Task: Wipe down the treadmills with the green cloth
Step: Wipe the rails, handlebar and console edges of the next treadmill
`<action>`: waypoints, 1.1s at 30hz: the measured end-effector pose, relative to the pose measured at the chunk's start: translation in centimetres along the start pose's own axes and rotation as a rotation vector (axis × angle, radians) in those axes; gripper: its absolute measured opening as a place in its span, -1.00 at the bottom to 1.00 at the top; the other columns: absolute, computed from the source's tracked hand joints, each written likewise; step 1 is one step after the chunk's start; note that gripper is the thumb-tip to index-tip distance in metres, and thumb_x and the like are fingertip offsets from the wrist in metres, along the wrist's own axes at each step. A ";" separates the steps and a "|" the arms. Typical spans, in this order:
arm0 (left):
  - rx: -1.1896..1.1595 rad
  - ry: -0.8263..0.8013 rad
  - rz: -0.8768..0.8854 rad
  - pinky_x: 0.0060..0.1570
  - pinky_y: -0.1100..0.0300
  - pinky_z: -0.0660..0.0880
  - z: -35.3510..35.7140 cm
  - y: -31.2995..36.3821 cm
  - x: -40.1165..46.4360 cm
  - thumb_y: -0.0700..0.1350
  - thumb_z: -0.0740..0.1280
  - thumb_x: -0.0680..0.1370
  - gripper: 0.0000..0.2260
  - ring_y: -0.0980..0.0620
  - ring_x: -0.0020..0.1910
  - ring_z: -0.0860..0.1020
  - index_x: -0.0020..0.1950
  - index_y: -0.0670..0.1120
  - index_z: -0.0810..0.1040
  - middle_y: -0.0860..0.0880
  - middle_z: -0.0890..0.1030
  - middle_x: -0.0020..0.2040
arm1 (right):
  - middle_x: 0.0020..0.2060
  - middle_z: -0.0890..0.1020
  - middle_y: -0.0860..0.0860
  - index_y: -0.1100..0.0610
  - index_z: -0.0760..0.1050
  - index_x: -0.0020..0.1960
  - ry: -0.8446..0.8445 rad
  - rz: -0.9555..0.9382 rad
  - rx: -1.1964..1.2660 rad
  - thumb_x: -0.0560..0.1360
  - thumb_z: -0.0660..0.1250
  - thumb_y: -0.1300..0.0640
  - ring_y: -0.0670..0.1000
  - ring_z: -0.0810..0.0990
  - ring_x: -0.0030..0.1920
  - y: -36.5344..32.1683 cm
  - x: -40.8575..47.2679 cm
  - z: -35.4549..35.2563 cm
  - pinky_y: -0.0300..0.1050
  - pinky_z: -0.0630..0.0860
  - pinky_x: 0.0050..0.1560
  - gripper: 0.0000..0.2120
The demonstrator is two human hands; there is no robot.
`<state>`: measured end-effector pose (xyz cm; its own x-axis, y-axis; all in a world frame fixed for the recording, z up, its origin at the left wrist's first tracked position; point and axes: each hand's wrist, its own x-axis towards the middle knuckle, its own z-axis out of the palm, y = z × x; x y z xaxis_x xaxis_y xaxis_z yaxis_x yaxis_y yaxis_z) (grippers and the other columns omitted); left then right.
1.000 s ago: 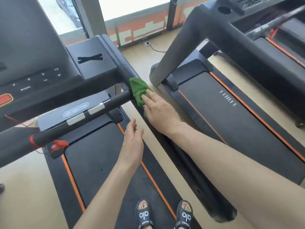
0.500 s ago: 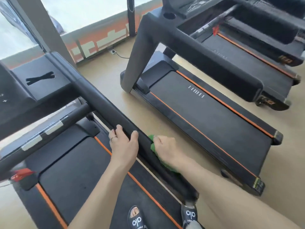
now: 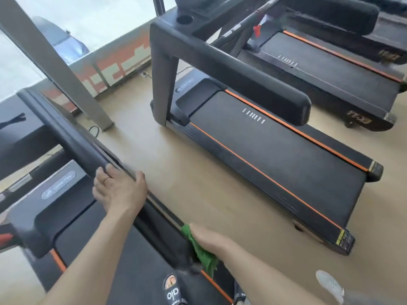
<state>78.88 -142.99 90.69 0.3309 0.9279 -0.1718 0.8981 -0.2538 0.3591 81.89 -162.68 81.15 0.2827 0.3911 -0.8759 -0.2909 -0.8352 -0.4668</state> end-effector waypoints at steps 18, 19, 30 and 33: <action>-0.525 -0.811 0.246 -0.40 0.24 0.47 3.4 21.1 -8.9 -0.10 0.41 0.58 -0.90 0.06 -0.32 0.55 0.02 -0.11 0.54 -0.07 0.65 -0.11 | 0.23 0.60 0.29 0.30 0.60 0.23 -0.201 -0.326 0.786 0.58 0.21 -0.05 0.32 0.57 0.21 -4.4 -12.7 -27.9 0.26 0.41 0.38 -0.53; -0.509 -0.833 0.258 -0.43 0.27 0.42 3.5 21.8 -8.4 -0.12 0.41 0.57 -0.92 0.06 -0.33 0.52 0.01 -0.10 0.57 -0.05 0.64 -0.15 | 0.21 0.61 0.28 0.28 0.61 0.23 -0.195 -0.326 0.733 0.59 0.20 -0.02 0.34 0.58 0.22 -4.4 -12.7 -28.8 0.23 0.47 0.33 -0.56; -0.323 -0.887 0.643 -0.42 0.21 0.25 5.7 28.3 -4.0 -0.11 0.31 0.32 -0.95 -0.01 -0.35 0.32 -0.28 -0.02 0.46 -0.05 0.43 -0.30 | -0.08 0.68 -0.03 0.01 0.58 -0.05 0.380 -0.614 -0.307 0.50 0.39 0.18 -0.04 0.65 -0.04 -5.2 -8.5 -36.4 0.03 0.61 0.08 -0.91; -0.265 -0.778 0.723 -0.45 0.19 0.31 7.9 30.0 -3.7 -0.09 0.29 0.33 -0.93 0.02 -0.39 0.35 -0.28 -0.03 0.40 -0.03 0.42 -0.32 | -0.02 0.59 -0.06 0.02 0.54 -0.07 0.585 -0.851 -0.508 0.46 0.39 0.20 -0.05 0.55 0.06 -4.7 -5.9 -38.4 -0.05 0.50 0.15 -0.89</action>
<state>106.95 -156.18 94.85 0.9309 0.1334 -0.3400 0.3582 -0.5154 0.7785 116.71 -175.93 93.16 0.6304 0.7748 -0.0479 0.5620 -0.4981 -0.6604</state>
